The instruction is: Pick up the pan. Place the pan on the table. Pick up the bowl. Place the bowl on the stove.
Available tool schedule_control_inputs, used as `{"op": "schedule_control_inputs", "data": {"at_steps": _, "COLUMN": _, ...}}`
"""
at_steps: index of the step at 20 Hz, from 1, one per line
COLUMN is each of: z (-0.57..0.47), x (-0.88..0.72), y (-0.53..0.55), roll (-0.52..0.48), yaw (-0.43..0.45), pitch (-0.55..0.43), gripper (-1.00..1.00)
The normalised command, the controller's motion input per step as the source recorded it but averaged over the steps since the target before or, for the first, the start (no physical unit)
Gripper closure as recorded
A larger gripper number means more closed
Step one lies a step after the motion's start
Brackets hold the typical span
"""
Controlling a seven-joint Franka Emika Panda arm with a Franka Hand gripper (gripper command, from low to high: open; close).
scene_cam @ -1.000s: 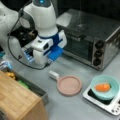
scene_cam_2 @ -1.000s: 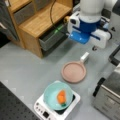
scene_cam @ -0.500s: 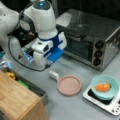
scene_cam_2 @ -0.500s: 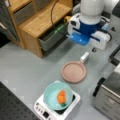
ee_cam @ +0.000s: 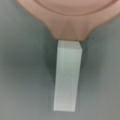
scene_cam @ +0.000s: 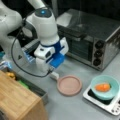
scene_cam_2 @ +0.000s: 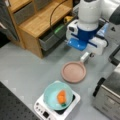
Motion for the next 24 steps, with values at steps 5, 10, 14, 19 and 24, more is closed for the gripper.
{"op": "schedule_control_inputs", "data": {"at_steps": 5, "z": -0.06, "x": 0.04, "y": -0.13, "roll": -0.001, "yaw": 0.122, "pitch": -0.044, "gripper": -1.0}}
{"op": "schedule_control_inputs", "data": {"at_steps": 10, "z": -0.05, "x": -0.06, "y": -0.08, "roll": -0.052, "yaw": 0.126, "pitch": -0.012, "gripper": -1.0}}
{"op": "schedule_control_inputs", "data": {"at_steps": 14, "z": -0.16, "x": -0.13, "y": -0.03, "roll": -0.124, "yaw": 0.137, "pitch": -0.021, "gripper": -1.0}}
{"op": "schedule_control_inputs", "data": {"at_steps": 19, "z": -0.17, "x": -0.16, "y": 0.02, "roll": -0.166, "yaw": 0.147, "pitch": -0.041, "gripper": -1.0}}
{"op": "schedule_control_inputs", "data": {"at_steps": 24, "z": -0.2, "x": -0.15, "y": 0.1, "roll": -0.144, "yaw": 0.101, "pitch": -0.064, "gripper": -1.0}}
